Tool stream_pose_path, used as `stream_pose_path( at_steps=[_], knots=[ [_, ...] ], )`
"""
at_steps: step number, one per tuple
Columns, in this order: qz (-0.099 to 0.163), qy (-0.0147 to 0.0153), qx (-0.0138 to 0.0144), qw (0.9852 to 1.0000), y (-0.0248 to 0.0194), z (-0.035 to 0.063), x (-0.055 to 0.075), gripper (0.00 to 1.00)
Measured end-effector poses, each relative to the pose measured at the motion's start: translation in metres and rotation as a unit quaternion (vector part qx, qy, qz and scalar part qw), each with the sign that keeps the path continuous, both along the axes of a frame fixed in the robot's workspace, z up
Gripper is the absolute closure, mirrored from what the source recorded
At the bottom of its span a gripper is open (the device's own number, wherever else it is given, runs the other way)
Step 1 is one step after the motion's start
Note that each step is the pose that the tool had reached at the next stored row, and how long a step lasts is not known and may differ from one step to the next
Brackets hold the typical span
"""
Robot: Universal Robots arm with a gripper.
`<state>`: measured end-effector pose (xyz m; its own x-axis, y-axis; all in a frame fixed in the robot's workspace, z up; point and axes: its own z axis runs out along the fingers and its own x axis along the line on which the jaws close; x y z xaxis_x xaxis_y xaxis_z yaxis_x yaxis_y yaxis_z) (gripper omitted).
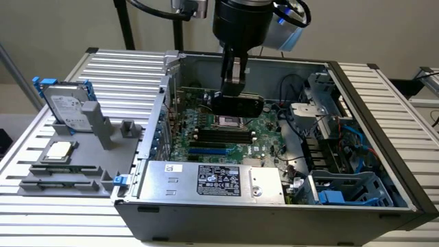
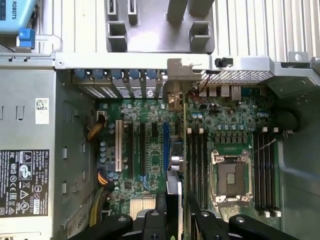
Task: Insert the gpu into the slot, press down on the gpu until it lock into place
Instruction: 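Insert the gpu into the slot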
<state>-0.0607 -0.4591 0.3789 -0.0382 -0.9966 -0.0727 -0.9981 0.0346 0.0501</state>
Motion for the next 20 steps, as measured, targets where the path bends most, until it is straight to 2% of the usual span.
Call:
stream_pose_path(
  at_steps=[8, 20],
  knots=[
    [0.000, 0.0000, 0.0000, 1.0000, -0.0056, -0.0145, -0.006, 0.74],
    [0.000, -0.0003, 0.0001, 1.0000, -0.0062, -0.0365, -0.010, 0.74]
  ],
)
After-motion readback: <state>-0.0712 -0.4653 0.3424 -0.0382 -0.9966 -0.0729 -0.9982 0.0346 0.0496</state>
